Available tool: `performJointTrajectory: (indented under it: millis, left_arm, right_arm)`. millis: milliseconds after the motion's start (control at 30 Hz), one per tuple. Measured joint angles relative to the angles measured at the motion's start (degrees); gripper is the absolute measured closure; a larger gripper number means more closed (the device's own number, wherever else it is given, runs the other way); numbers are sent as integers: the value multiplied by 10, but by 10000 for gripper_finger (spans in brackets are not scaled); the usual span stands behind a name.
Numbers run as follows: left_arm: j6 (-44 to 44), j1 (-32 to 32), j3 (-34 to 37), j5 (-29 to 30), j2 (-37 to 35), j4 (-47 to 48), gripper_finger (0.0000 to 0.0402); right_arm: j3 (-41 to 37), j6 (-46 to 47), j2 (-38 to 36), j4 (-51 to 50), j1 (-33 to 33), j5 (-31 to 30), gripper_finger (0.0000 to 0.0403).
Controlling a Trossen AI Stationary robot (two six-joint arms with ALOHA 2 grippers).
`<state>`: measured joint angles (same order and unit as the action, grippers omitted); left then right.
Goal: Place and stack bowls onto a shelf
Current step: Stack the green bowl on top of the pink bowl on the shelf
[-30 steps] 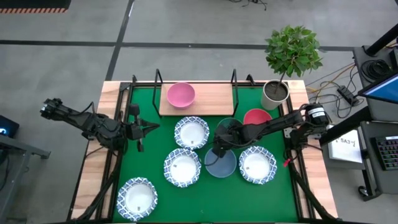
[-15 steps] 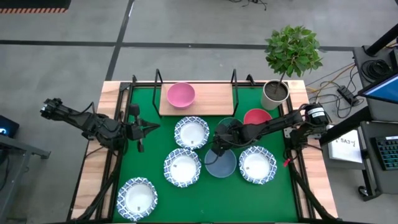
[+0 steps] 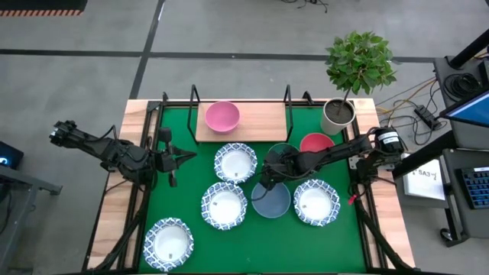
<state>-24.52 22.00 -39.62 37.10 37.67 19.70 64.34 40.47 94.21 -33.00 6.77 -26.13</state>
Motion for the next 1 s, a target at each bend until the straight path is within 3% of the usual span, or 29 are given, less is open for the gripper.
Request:
performJointTrajectory:
  millis: [367, 667, 1000]
  left_arm:
    - [0, 0, 0, 0, 0, -2, 402]
    - [-5, 0, 0, 0, 1, -6, 402]
    - [-5, 0, 0, 0, 1, -7, 402]
  right_arm:
    - [0, 1, 0, 10, -2, 6, 304]
    - [2, -2, 0, 11, -2, 7, 387]
    - [47, -15, -2, -42, -2, 7, 391]
